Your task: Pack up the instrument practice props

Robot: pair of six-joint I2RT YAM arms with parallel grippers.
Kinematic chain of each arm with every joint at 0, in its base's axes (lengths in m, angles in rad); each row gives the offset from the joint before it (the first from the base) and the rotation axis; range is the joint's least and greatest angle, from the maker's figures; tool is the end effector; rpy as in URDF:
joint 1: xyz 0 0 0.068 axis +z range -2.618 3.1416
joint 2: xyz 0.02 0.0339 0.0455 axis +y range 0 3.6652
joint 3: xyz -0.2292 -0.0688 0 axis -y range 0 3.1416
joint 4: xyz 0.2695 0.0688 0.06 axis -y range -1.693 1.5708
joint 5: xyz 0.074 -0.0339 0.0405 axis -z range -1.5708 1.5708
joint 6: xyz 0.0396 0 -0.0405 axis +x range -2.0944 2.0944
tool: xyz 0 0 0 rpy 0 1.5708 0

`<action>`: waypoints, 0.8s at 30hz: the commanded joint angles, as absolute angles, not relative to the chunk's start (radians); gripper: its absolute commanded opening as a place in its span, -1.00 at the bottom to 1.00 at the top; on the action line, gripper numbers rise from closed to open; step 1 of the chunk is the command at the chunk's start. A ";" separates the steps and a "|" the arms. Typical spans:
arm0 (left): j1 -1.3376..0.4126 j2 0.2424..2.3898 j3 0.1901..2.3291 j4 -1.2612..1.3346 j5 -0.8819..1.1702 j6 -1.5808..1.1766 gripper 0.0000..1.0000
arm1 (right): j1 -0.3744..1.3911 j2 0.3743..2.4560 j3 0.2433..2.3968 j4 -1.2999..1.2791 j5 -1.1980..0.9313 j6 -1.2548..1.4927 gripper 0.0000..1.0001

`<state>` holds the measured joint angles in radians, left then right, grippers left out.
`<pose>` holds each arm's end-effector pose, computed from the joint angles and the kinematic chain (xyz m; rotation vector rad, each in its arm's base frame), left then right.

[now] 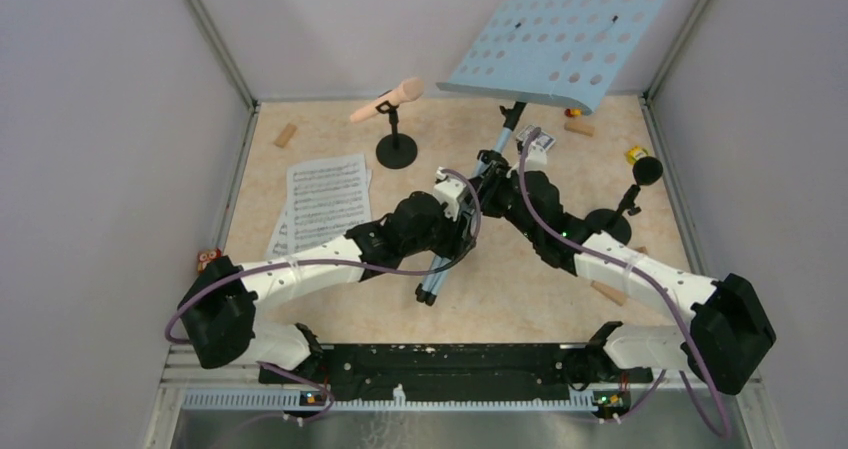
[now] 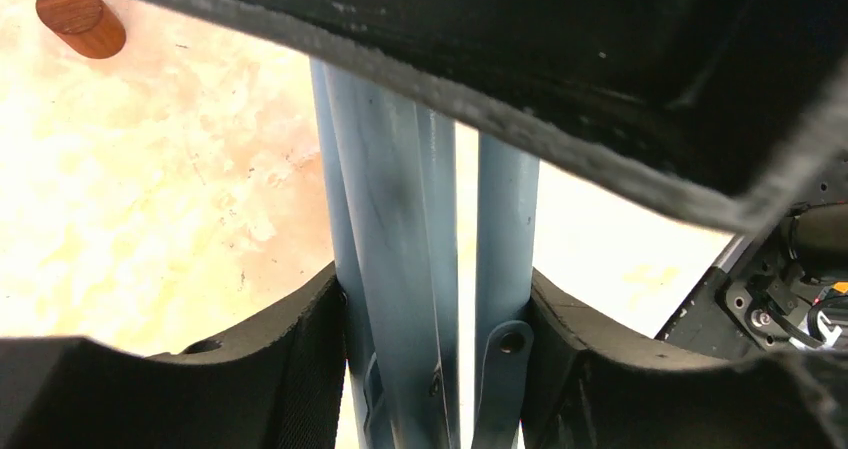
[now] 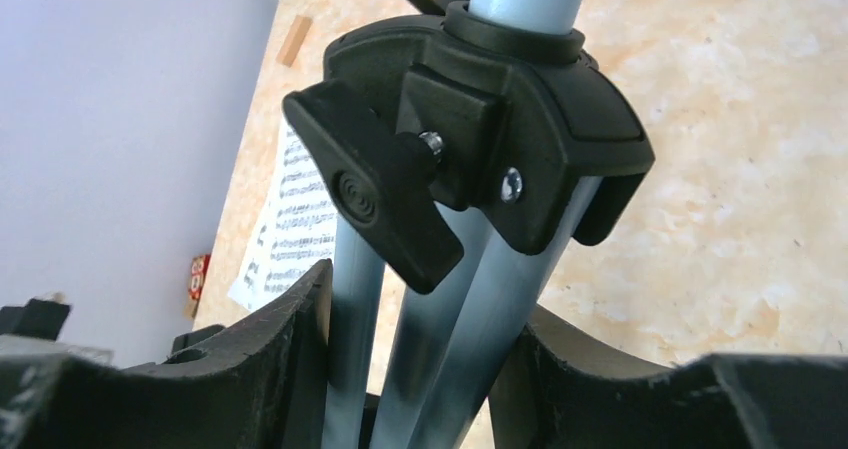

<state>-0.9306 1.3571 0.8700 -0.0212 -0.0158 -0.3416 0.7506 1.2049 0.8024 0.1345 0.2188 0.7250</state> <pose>0.2017 -0.2698 0.2091 0.6201 2.0789 -0.7435 0.2385 0.2107 0.2473 0.1353 1.9100 0.8235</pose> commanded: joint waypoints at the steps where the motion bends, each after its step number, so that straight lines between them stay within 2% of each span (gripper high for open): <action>1: -0.913 1.381 0.942 -0.111 -0.105 -0.284 -1.00 | 0.675 1.160 0.771 0.263 0.356 0.615 -1.00; 7: -0.913 1.479 1.005 -0.153 -0.099 -0.271 -1.00 | 0.608 1.194 0.689 0.297 0.341 0.653 -1.00; 19: -0.912 1.723 1.166 -0.249 -0.088 -0.260 -1.00 | 0.484 1.390 0.566 0.475 0.165 0.681 -1.00; 20: -0.910 1.739 1.174 -0.258 -0.098 -0.259 -1.00 | 0.480 1.401 0.554 0.484 0.160 0.680 -0.97; 24: -0.894 1.805 1.195 -0.282 -0.124 -0.256 -1.00 | 0.461 1.433 0.530 0.483 0.121 0.687 -0.54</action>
